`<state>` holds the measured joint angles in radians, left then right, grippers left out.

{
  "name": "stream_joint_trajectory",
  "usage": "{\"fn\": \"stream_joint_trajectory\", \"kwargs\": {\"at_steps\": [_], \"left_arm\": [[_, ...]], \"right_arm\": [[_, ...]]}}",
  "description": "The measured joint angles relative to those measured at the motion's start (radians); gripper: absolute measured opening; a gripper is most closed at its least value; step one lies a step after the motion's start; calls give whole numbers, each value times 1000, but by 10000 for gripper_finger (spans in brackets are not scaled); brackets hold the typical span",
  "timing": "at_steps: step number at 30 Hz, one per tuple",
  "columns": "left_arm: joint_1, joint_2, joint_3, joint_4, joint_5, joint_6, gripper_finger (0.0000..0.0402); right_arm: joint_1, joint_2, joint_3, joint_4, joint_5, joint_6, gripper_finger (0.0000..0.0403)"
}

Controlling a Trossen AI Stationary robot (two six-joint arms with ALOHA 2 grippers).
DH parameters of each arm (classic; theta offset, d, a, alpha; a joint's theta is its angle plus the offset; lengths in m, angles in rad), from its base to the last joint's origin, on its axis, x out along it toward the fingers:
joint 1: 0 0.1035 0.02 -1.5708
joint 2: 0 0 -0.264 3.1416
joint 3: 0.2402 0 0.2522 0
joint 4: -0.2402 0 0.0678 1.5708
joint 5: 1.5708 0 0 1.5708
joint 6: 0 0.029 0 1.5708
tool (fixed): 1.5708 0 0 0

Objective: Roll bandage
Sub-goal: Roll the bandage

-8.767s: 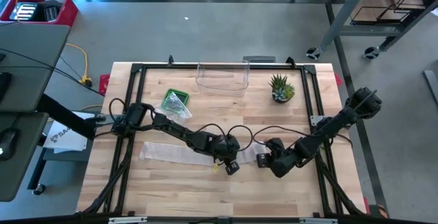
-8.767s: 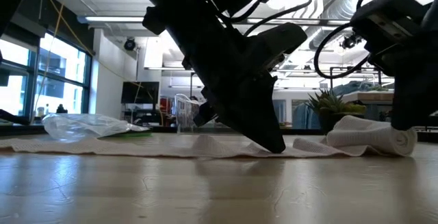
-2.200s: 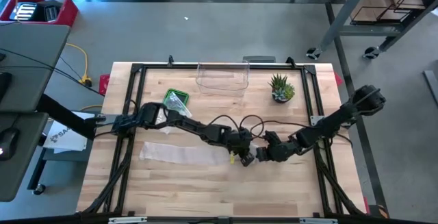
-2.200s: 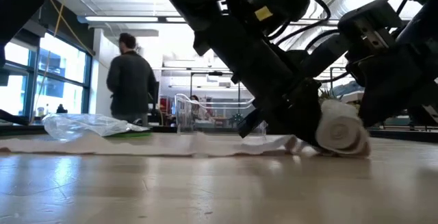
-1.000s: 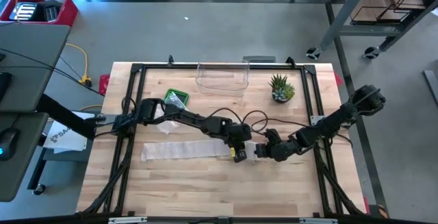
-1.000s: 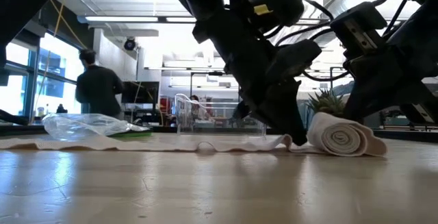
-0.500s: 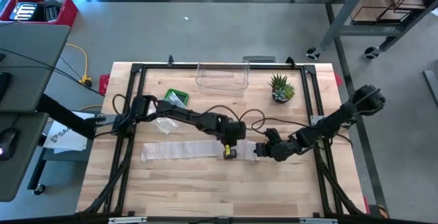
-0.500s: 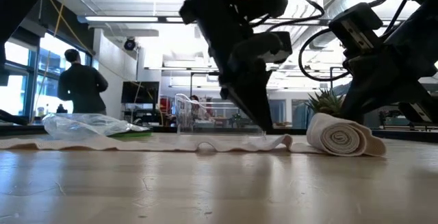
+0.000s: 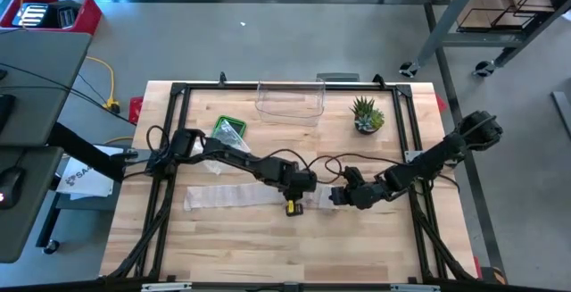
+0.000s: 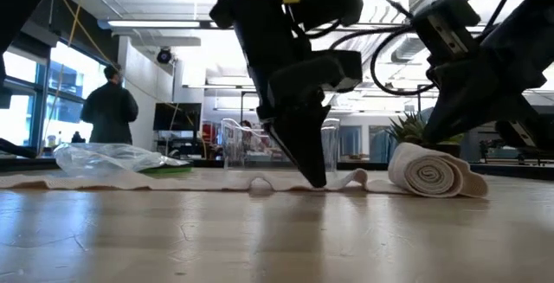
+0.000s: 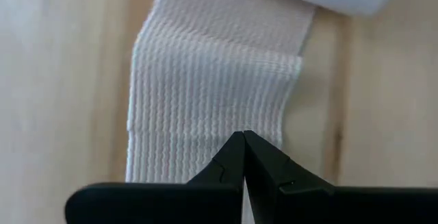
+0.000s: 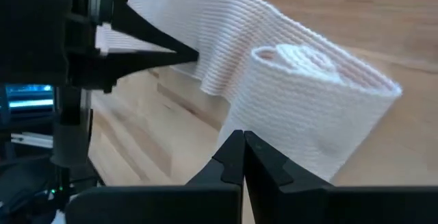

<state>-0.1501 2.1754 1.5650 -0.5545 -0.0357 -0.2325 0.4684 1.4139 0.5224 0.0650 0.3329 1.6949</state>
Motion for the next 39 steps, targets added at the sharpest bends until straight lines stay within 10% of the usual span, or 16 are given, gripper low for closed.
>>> {"fn": "stream_joint_trajectory", "kwargs": {"at_steps": [39], "left_arm": [[-38, 0, 0, -14, 22, -9, 0]], "right_arm": [[-13, 50, 0, 62, -49, 44, 0]]}}
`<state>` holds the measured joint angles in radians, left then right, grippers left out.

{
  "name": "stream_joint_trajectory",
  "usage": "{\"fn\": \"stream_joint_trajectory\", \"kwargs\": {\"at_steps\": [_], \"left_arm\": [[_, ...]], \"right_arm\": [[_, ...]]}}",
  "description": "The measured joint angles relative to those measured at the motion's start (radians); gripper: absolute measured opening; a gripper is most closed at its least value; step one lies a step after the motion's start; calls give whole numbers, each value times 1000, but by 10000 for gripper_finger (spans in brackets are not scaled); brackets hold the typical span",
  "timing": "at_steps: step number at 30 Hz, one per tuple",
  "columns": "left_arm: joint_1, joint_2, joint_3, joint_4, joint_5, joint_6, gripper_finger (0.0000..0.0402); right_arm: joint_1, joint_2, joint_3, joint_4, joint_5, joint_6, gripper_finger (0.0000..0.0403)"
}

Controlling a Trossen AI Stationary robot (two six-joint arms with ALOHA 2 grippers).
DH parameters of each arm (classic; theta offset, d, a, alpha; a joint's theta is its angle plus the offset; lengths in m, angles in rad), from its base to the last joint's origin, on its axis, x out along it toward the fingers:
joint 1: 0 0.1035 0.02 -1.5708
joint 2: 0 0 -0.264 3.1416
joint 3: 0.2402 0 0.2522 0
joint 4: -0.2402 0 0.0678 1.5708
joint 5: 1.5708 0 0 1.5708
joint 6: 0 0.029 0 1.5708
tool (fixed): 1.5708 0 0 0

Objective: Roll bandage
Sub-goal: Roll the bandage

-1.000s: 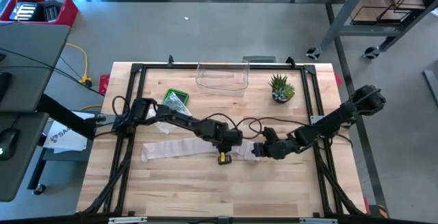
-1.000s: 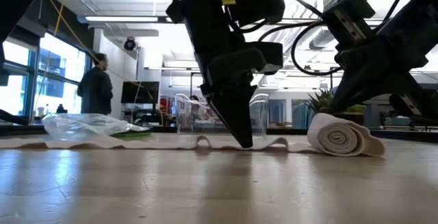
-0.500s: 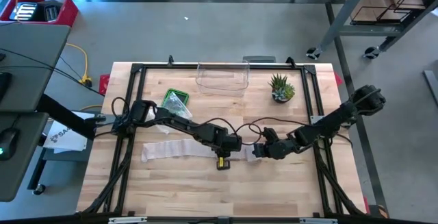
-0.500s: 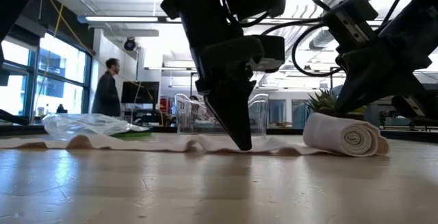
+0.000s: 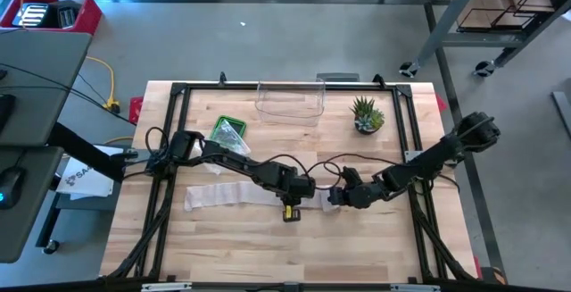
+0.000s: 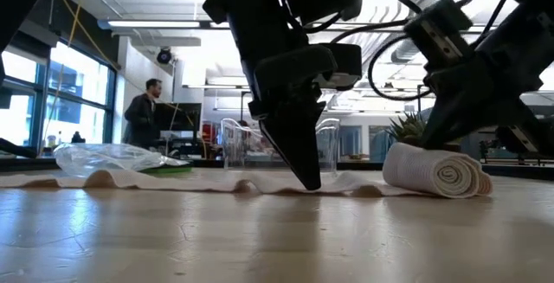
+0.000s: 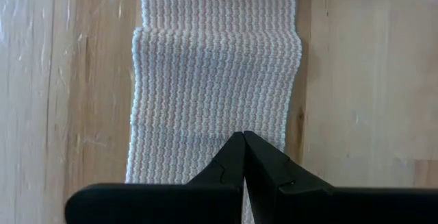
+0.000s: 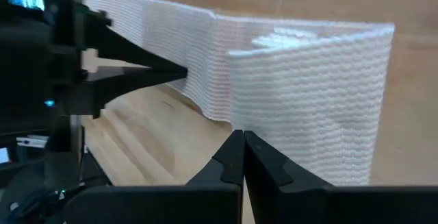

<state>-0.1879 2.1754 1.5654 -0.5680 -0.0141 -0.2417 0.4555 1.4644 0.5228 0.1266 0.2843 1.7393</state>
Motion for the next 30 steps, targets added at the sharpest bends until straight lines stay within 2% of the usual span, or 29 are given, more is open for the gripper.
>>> {"fn": "stream_joint_trajectory", "kwargs": {"at_steps": [5, 12, 15, 19, 24, 30], "left_arm": [[0, 1, 0, 19, -2, -13, 0], [-3, 0, 1, -40, 2, -45, 0], [-3, -2, 2, -94, 8, -103, 0], [-2, -2, 2, -112, 59, -149, 0], [-25, -2, 2, -122, 114, -182, 0], [-57, -2, 1, -120, 109, -203, 0]], "right_arm": [[-2, 73, 0, 83, 24, 23, 0], [-6, 71, 2, 43, -5, 15, 0], [-5, 71, 2, 37, -4, 15, 0], [-9, 71, 2, 33, 1, 28, 0], [-9, 71, 2, 31, 25, 47, 0], [-10, 72, 0, 65, 63, 59, 0]]}}
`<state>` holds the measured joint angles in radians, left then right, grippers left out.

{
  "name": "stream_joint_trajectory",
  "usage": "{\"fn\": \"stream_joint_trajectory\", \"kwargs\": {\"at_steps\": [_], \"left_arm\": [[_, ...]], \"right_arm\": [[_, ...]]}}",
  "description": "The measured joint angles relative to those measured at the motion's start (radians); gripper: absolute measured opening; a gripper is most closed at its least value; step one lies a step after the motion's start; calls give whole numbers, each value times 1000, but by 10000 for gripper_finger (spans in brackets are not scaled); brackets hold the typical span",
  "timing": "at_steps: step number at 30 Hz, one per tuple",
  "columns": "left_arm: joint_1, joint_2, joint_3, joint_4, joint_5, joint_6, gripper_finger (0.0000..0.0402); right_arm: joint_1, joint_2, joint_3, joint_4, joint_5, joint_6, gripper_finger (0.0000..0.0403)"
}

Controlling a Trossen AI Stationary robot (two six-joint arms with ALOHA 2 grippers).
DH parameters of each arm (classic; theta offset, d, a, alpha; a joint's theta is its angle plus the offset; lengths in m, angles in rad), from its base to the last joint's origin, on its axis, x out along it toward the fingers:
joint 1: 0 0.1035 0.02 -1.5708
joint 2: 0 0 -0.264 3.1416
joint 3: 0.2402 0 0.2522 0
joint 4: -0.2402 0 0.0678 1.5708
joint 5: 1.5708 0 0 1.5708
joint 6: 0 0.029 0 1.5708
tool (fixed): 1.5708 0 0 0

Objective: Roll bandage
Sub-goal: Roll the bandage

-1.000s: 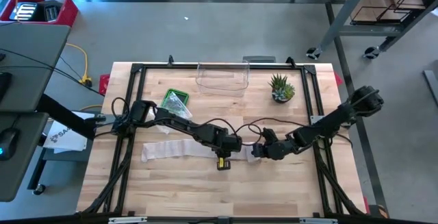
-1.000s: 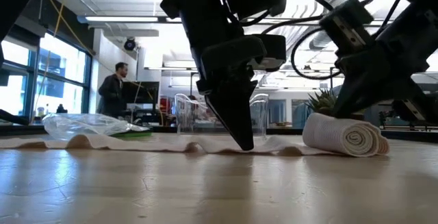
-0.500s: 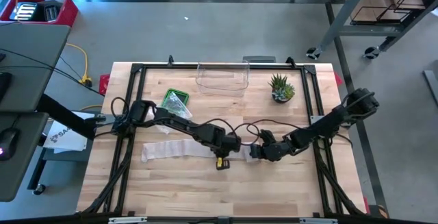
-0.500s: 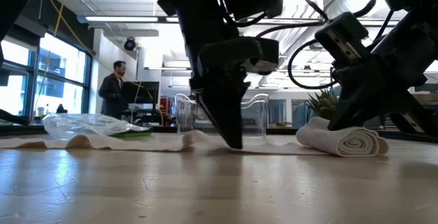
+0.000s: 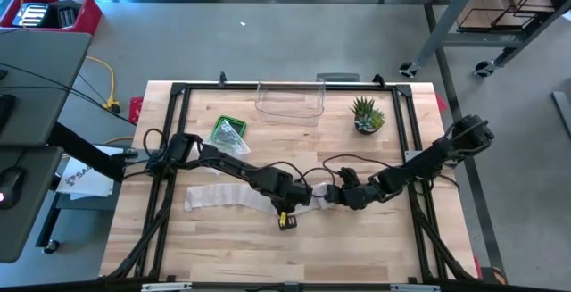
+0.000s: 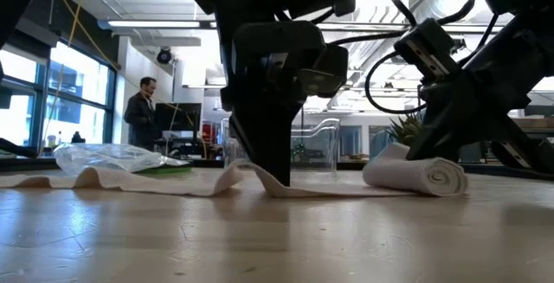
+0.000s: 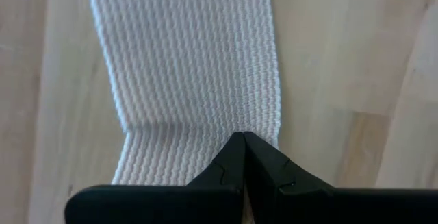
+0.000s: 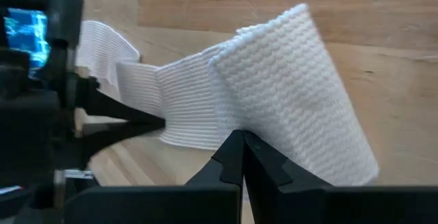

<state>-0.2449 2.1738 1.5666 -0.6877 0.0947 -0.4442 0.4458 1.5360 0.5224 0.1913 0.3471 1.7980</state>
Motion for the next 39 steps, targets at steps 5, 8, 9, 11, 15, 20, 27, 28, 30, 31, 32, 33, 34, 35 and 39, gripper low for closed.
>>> {"fn": "stream_joint_trajectory", "kwargs": {"at_steps": [5, 8, 9, 11, 15, 20, 27, 28, 30, 31, 32, 33, 34, 35, 39], "left_arm": [[-5, 0, 0, 10, -18, 0, 0], [5, 1, 0, 16, -30, 1, 0], [10, 1, -1, 22, -31, 1, 0], [23, 2, 0, 38, -40, 0, 0], [34, 4, 4, 57, -50, 1, 0], [43, 4, 4, 62, -50, 1, 0], [44, 4, 5, 70, -54, 3, 0], [44, 4, 5, 77, -55, 3, 0], [44, 5, 5, 92, -56, 2, 0], [45, 5, 5, 97, -55, 2, 0], [45, 5, 5, 105, -56, 2, 0], [44, 5, 5, 112, -56, 2, 0], [44, 5, 5, 115, -56, 2, 0], [44, 5, 5, 115, -56, 2, 0], [46, 5, 5, 116, -55, 2, 0]], "right_arm": [[0, 0, 0, 10, -3, -4, 0], [0, 0, 0, 26, -6, -5, 0], [0, 0, 0, 32, -6, -7, 0], [0, 0, 0, 42, -6, -7, 0], [0, 0, -1, 59, -6, -8, 0], [2, -4, -1, 92, -7, -38, 0], [2, -36, -1, 105, -6, -101, 0], [2, -39, -1, 105, -6, -105, 0], [2, -43, -1, 104, -6, -105, 0], [2, -45, -1, 104, -6, -107, 0], [2, -46, -1, 106, -6, -109, 0], [2, -46, -1, 106, -6, -109, 0], [2, -46, -1, 105, -6, -109, 0], [2, -46, -1, 105, -6, -109, 0], [2, -46, -1, 108, 14, -118, 0]]}}
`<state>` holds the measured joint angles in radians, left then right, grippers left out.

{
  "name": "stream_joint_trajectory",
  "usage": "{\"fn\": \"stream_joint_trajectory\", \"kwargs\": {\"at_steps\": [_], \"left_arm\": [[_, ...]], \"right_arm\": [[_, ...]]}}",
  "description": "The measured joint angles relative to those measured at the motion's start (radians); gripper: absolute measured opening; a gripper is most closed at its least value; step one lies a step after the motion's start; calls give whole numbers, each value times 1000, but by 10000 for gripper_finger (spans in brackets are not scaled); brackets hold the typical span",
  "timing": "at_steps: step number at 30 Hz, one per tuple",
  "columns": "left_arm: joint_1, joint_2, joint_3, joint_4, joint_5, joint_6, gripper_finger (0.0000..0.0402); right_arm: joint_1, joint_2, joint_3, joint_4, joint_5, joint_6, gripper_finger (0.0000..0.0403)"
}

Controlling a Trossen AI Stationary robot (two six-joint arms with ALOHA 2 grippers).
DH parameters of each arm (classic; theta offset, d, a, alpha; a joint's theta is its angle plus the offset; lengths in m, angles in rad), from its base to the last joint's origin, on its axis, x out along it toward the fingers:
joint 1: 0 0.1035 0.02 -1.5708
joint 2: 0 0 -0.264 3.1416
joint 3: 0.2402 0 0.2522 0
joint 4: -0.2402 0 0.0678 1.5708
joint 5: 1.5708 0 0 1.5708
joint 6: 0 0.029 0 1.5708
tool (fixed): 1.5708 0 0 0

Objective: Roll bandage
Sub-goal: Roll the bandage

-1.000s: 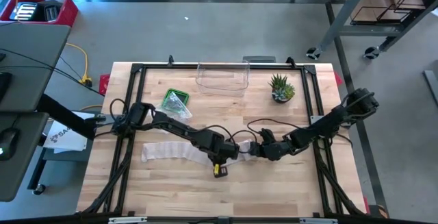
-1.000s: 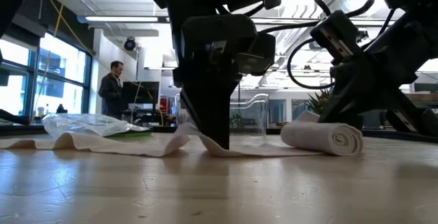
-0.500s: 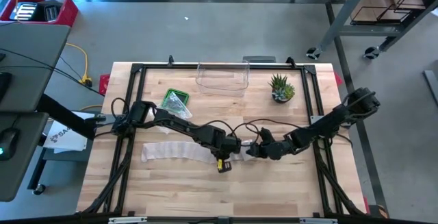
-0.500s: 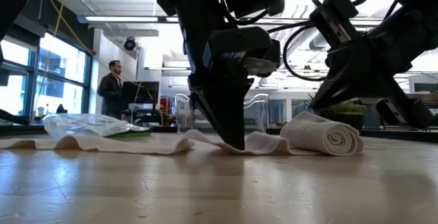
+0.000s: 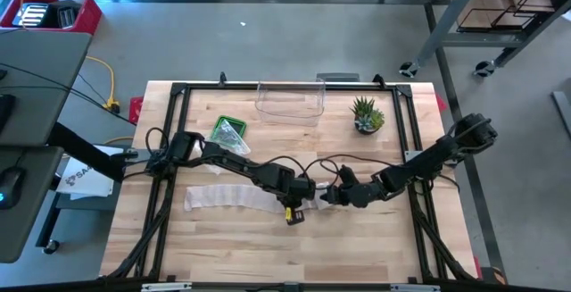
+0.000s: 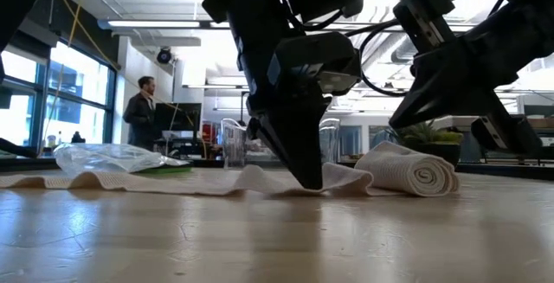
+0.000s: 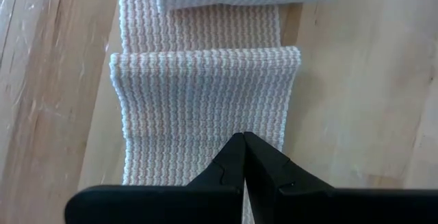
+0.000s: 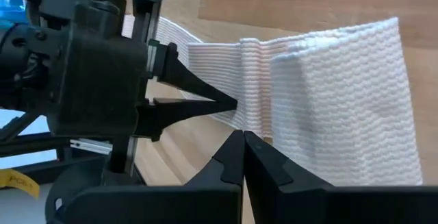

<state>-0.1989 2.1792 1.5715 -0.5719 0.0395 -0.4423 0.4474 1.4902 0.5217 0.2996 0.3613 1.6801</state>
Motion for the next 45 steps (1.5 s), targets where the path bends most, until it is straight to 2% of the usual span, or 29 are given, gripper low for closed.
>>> {"fn": "stream_joint_trajectory", "kwargs": {"at_steps": [10, 14, 21, 28, 34, 41, 45], "left_arm": [[2, 0, 0, 2, -9, 0, 0], [3, 0, 0, 2, -47, 0, 1], [25, -1, 0, 56, -64, 0, 1], [57, -2, 0, 87, -63, 4, 1], [85, -8, 27, 25, -56, 67, 6], [117, -9, 119, 8, -124, 167, 47], [137, -9, 164, -47, -154, 195, 76]], "right_arm": [[0, 0, 0, 28, -12, -35, 0], [0, -3, 0, 27, -12, -41, 0], [-12, -55, 0, -12, 21, -87, 0], [-12, -144, 1, -144, 25, -111, 0], [-16, -225, 1, -296, 29, -137, 0], [-37, -306, 1, -473, 27, -105, 0], [-75, -319, 1, -559, -76, -85, 0]]}}
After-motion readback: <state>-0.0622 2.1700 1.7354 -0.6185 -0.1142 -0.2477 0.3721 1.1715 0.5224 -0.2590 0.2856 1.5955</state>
